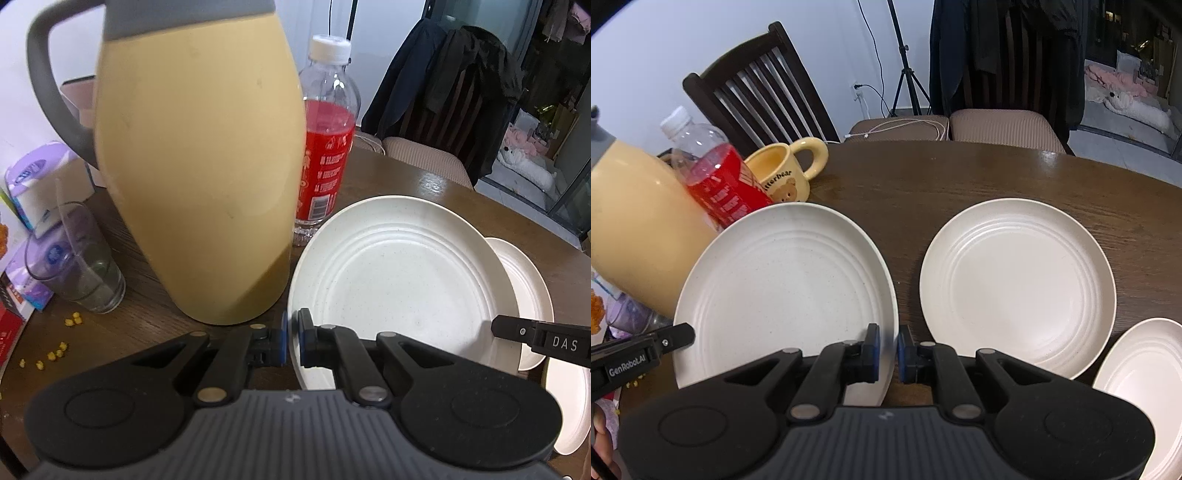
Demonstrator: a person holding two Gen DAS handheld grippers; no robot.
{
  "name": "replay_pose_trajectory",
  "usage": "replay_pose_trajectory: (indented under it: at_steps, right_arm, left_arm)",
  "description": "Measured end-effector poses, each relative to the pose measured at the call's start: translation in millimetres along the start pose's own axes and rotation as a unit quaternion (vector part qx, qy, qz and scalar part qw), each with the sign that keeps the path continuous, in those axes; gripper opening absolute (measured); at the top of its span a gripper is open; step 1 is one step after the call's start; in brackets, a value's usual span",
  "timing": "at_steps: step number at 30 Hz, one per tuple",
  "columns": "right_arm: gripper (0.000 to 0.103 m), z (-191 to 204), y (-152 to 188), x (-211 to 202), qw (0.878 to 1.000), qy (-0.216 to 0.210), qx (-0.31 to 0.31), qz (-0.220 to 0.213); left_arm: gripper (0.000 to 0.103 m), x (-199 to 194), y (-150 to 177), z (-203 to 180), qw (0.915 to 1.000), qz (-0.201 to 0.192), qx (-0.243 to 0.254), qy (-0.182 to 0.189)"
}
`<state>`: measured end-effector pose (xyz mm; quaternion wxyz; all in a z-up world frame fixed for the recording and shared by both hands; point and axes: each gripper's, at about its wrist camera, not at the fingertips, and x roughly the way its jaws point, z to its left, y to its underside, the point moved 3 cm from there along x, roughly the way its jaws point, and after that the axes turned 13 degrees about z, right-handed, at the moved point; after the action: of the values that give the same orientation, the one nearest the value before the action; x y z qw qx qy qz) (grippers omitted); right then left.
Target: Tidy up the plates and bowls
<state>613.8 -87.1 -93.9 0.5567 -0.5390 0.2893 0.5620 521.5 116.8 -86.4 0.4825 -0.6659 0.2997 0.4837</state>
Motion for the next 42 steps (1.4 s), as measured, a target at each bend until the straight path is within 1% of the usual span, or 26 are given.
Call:
replay_pose_trajectory:
  at_steps: [9,18,24,26,33,35,42]
  right_arm:
    - [0.009,7,9,-25,1.000,-0.003,-0.004,-0.014]
    - [0.009,11,25,-45,1.000,-0.004,-0.010,-0.022]
    - [0.009,12,41,-58,1.000,-0.003,-0.013,-0.025]
    - [0.009,12,41,-58,1.000,-0.002,-0.013,-0.025]
    - [0.009,13,63,-71,0.999,-0.003,-0.016,-0.027]
    - [0.009,13,62,-71,0.999,-0.003,-0.016,-0.028]
    - [0.009,17,88,-84,0.999,-0.005,-0.021,-0.031]
  left_arm:
    - [0.006,-31,11,-3,0.9999,-0.013,-0.001,-0.002]
    - [0.006,-53,27,-3,0.9997,-0.024,-0.003,-0.004]
    - [0.006,-65,43,-1,0.9996,-0.028,-0.005,-0.005]
    - [0.006,-69,49,-2,0.9996,-0.029,-0.004,-0.006]
    - [0.007,-82,69,-2,0.9995,-0.031,-0.006,-0.007]
    - [0.007,-85,75,-2,0.9995,-0.031,-0.007,-0.008]
    - [0.007,-99,94,1,0.9992,-0.037,-0.012,-0.009]
